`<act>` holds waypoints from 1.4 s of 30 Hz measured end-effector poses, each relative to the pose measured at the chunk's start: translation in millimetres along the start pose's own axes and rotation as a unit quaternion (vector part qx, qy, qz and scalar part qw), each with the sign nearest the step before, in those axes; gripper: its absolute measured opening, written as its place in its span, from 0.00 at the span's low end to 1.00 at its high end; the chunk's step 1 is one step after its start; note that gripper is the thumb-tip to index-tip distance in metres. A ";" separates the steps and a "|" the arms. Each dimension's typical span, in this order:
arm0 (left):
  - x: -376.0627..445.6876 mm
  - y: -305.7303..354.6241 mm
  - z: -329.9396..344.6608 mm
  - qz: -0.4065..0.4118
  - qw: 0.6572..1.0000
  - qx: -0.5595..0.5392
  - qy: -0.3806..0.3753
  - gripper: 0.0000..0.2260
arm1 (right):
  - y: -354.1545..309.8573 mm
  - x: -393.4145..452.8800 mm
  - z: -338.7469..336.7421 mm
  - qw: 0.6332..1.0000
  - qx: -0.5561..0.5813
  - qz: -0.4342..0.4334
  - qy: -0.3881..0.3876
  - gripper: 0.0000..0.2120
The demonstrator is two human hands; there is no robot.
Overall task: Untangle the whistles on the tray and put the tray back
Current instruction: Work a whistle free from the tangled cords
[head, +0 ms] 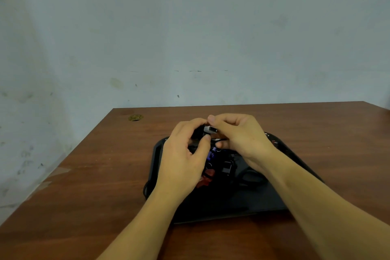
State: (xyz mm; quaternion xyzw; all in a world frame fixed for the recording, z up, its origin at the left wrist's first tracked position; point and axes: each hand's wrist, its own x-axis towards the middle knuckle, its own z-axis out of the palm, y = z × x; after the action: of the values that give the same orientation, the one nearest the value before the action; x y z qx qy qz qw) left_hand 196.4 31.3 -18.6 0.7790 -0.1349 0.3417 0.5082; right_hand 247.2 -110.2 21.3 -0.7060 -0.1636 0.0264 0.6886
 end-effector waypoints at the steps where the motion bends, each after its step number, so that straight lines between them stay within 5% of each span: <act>1: -0.1 0.0 0.1 -0.003 1.000 -0.005 0.004 0.17 | 1.0 -1.2 -0.8 1.000 0.007 -0.005 -0.006 0.08; 8: -0.1 1.3 0.2 -0.050 0.994 -0.097 0.012 0.13 | 5.0 -4.1 -2.9 0.998 0.036 -0.018 -0.038 0.06; 16: -0.5 -1.8 2.7 -0.024 1.000 -0.013 0.011 0.14 | 11.0 -3.4 -3.3 0.999 0.019 0.024 0.039 0.04; 32: -0.3 -0.1 0.1 -0.043 0.998 0.006 -0.039 0.16 | 0.6 -0.1 -10.5 0.999 -0.041 0.026 0.017 0.02; 42: 2.8 -1.5 -2.6 -0.075 0.996 0.012 -0.040 0.18 | -4.2 -6.3 -14.1 0.972 -0.200 -0.117 -0.042 0.11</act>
State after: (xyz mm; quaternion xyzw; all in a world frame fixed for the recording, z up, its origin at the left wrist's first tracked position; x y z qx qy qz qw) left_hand 198.2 34.7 -17.2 0.8057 -0.0921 0.2730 0.5175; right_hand 244.1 -125.5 25.0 -0.8035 -0.2757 -0.0583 0.5243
